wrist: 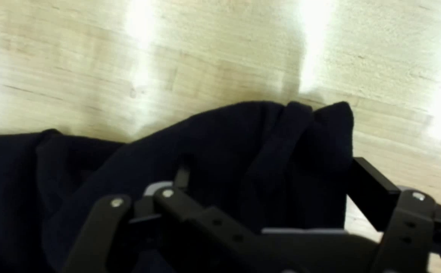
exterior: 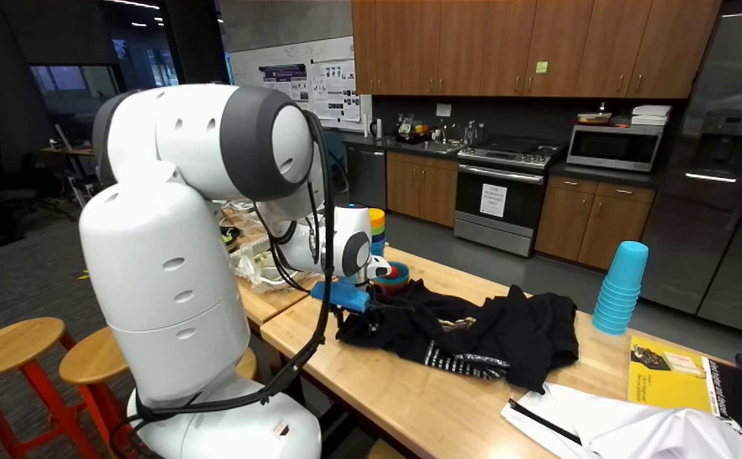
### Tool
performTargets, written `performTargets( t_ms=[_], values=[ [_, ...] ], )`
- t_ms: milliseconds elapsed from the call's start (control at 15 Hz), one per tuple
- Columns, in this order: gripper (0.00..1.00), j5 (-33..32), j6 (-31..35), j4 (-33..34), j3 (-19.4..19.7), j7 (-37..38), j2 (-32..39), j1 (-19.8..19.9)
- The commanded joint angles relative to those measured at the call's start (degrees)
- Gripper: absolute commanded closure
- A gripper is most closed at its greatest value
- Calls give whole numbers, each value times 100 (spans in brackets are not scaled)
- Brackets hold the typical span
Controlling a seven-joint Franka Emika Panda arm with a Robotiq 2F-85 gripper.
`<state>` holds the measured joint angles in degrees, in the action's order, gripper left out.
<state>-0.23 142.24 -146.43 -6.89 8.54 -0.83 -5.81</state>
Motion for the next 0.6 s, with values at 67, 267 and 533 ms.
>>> performTargets(
  t_ms=[67, 267, 533],
  values=[
    [30, -180, -216, 170, -147, 281, 76, -182],
    [55, -97, -315, 272, -210, 283, 83, -257],
    [35, -195, -375, 338, -224, 377, 107, -289]
  ],
)
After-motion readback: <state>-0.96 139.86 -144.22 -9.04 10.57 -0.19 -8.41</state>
